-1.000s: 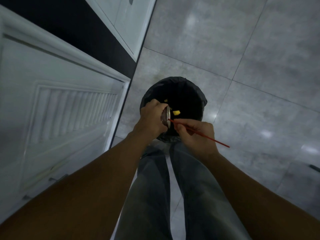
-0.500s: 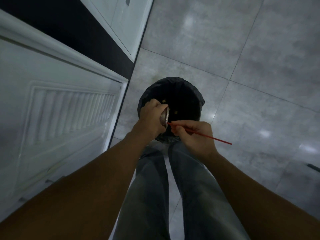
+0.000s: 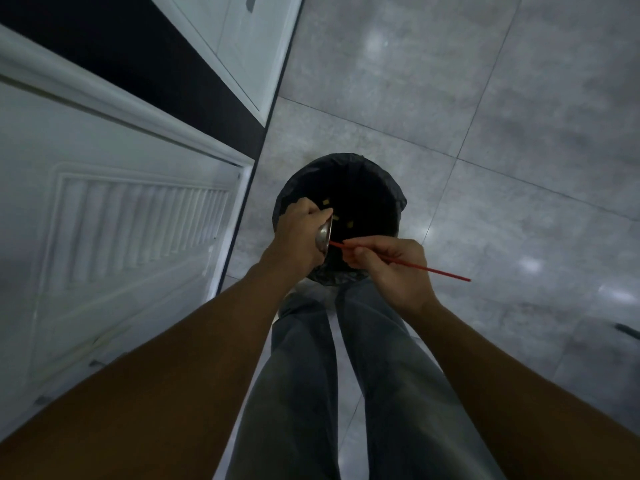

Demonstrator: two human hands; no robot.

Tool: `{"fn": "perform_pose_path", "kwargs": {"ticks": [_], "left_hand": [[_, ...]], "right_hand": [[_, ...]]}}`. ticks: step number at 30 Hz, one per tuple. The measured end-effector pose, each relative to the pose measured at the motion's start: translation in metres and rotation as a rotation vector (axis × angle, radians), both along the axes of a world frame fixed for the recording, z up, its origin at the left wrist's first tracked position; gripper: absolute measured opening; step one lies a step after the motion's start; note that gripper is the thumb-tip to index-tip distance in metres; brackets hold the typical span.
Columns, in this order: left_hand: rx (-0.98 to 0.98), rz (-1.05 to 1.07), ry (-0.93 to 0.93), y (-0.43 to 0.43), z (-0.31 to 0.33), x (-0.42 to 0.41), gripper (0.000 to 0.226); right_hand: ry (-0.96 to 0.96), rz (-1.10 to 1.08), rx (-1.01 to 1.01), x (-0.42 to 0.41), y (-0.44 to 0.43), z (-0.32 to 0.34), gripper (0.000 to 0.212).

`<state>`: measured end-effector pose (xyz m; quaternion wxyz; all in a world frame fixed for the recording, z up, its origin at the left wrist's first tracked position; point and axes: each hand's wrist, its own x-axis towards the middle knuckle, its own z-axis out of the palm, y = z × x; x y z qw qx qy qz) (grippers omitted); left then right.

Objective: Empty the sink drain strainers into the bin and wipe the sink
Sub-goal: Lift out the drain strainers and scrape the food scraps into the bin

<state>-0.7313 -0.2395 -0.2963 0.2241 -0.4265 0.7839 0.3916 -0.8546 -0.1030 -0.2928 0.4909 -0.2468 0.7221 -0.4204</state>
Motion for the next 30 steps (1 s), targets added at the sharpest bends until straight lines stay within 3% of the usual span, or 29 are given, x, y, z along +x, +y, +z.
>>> {"fn": "perform_pose_path", "kwargs": {"ticks": [6,12,19,26,30], "left_hand": [[0.030,-0.071,-0.056,-0.007,0.006,-0.009,0.090],[-0.004,0.059,-0.065,-0.006,0.005,-0.005,0.075],[0.037,0.046,0.036,-0.002,0.006,-0.007,0.067],[0.062,0.063,0.038,-0.002,0.001,-0.002,0.066],[0.058,0.047,0.032,0.000,0.001,-0.006,0.062]], "right_hand": [[-0.024,-0.070,0.095,0.000,0.000,-0.004,0.020],[0.014,-0.103,0.085,-0.005,0.008,-0.001,0.020],[-0.069,-0.022,0.072,0.002,0.003,-0.001,0.023],[0.000,-0.104,0.069,-0.005,0.008,-0.002,0.019],[-0.011,-0.038,0.060,-0.006,0.011,-0.002,0.020]]}}
